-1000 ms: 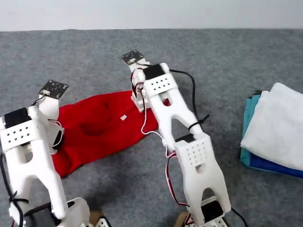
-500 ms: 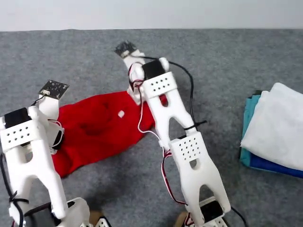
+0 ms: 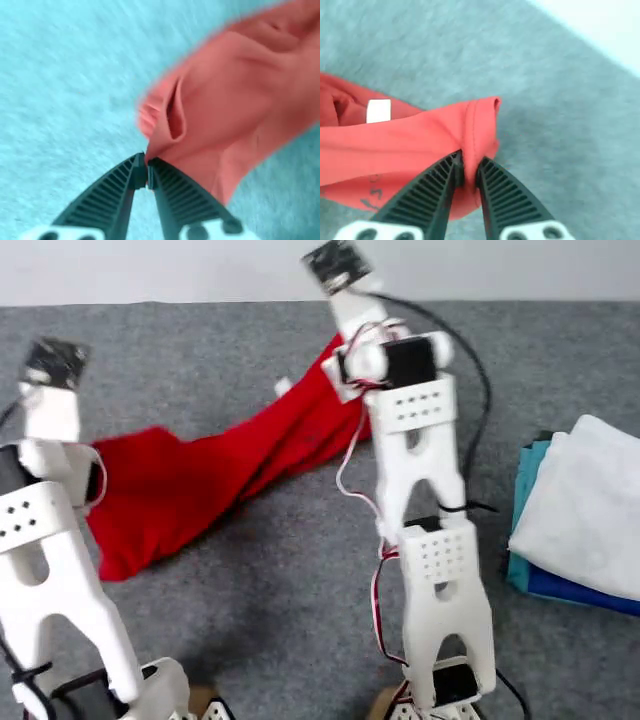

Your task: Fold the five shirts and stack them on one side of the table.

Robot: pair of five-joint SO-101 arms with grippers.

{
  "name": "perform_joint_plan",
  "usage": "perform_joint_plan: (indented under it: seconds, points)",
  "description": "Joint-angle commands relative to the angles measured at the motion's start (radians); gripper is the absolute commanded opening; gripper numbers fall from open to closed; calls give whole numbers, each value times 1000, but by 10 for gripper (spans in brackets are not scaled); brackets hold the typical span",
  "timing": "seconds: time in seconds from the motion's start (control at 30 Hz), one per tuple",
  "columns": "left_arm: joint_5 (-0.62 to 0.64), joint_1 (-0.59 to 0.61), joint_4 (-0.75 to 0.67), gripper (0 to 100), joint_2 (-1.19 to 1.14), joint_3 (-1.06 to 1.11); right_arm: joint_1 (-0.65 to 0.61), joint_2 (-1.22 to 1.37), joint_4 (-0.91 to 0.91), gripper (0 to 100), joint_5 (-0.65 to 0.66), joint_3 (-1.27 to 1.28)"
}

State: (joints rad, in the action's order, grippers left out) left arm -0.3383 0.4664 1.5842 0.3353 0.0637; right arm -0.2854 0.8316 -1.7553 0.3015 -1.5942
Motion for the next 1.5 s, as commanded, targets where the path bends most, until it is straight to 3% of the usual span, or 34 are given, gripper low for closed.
perform_joint_plan:
  seconds: [0.0,0.4,0.7,1.03,1.27,1.47]
  points:
    - [48,0,11,5,37,-151,59,-168,-39,9,12,-52]
    - [146,-2,-9,5,28,-522,119,-433,-39,9,83,-55]
    - [146,-2,-51,5,35,-754,148,-591,-41,9,86,-48]
    - [144,3,6,5,37,-1116,148,-835,-44,9,86,-28]
    - [137,3,5,5,26,-1287,150,-1095,-41,9,89,305]
    - [137,2,-83,5,-23,-1104,143,-1213,-36,9,84,723]
